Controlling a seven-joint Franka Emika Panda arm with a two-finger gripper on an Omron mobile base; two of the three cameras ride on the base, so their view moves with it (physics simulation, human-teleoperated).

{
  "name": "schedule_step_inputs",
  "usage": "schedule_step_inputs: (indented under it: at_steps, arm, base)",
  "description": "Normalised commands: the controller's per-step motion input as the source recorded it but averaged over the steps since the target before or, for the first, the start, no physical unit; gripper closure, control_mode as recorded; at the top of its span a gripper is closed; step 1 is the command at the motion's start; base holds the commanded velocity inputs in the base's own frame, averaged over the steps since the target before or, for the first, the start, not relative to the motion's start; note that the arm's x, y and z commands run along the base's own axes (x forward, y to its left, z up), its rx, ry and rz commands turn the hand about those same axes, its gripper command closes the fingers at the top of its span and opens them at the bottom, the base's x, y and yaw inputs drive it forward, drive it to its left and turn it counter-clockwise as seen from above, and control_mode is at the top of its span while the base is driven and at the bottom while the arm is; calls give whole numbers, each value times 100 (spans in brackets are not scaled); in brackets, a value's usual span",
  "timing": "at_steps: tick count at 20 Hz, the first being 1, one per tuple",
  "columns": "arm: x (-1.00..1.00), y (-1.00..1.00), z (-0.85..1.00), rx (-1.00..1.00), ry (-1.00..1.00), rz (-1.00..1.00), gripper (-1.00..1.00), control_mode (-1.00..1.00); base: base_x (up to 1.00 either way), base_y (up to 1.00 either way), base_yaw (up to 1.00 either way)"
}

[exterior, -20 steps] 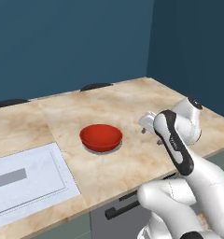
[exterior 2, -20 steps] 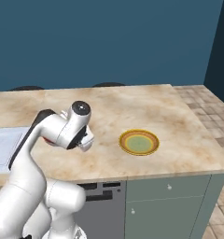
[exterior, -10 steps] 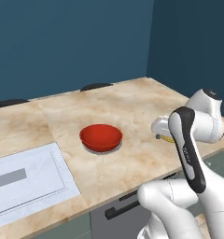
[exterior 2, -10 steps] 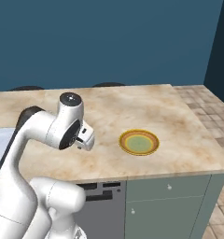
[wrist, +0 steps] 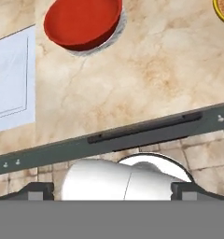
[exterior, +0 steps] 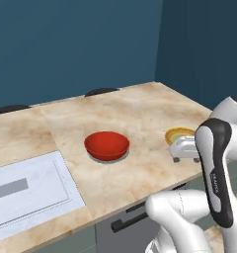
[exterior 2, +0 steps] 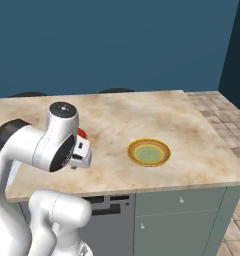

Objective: Move the bowls from the cabinet to the plates on the dining table.

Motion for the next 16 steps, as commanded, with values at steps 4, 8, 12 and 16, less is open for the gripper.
schedule_step_inputs:
  at_steps: [4,8,12,16]
  arm:
    - [-66,37,34,-13,0,18,-100,-100]
    - [-42,9,29,-10,0,12,-100,-100]
    - [-28,3,24,-5,0,10,-100,-100]
    - [-14,4,24,-1,0,3,-100,-100]
  base:
    - [0,0,0]
    - [0,0,0]
    - [0,0,0]
    - [0,0,0]
